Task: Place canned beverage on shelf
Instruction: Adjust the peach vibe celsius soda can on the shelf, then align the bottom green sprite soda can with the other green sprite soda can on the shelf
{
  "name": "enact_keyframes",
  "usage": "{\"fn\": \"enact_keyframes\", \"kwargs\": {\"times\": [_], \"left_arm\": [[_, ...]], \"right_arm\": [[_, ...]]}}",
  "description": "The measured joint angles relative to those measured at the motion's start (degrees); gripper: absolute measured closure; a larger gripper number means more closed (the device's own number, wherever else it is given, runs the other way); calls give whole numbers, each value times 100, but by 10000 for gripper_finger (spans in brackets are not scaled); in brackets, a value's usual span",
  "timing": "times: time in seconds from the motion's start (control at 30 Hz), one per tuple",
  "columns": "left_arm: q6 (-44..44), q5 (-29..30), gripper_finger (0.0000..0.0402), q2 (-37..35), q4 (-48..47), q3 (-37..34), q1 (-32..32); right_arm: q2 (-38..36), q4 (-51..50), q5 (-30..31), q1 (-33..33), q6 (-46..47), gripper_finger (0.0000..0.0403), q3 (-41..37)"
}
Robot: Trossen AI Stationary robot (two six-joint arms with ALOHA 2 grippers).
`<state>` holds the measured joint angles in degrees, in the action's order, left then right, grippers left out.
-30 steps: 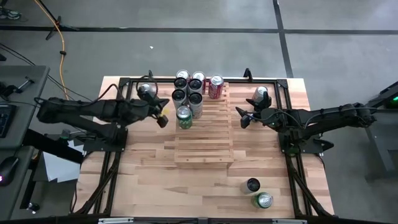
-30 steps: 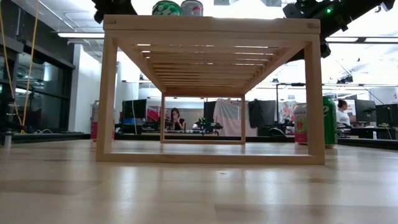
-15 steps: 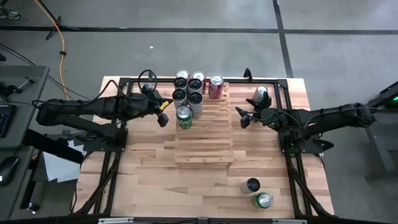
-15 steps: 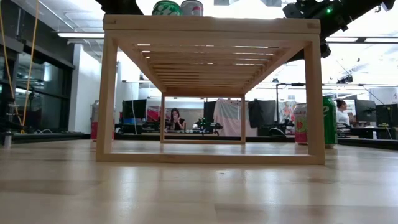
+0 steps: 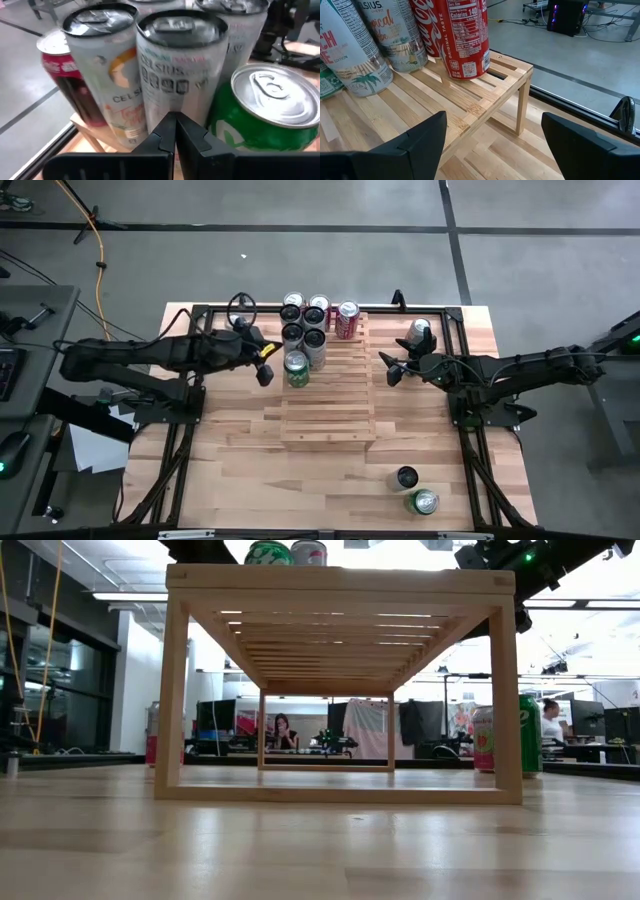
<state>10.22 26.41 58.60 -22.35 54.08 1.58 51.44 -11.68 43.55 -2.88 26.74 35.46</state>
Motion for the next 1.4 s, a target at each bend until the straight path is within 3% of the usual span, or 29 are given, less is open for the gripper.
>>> {"fn": "enact_keyframes", "kwargs": {"times": [0.4, 0.63, 0.8, 0.97, 1.2, 1.4], "left_arm": [[-63, -17, 401, 343, -46, 0, 0], [-248, 670, 401, -132, -51, 0, -11], [-238, 719, 401, -566, -68, -32, -97], [-208, 725, 401, -1065, 643, -885, -403], [-476, 697, 401, -1892, 2900, -2906, -614], [-440, 274, 401, -2391, 3549, -3572, -619]], "right_arm": [[0, -2, 0, 0, -4, 92, 0], [0, -7, -2, -1, -21, 92, 0], [0, -22, -11, -1, -22, 92, 0], [0, -175, -52, -2, 7, 92, 0], [0, -184, -55, -1, 0, 92, 0], [0, -179, -1, -2, 21, 92, 0]]}}
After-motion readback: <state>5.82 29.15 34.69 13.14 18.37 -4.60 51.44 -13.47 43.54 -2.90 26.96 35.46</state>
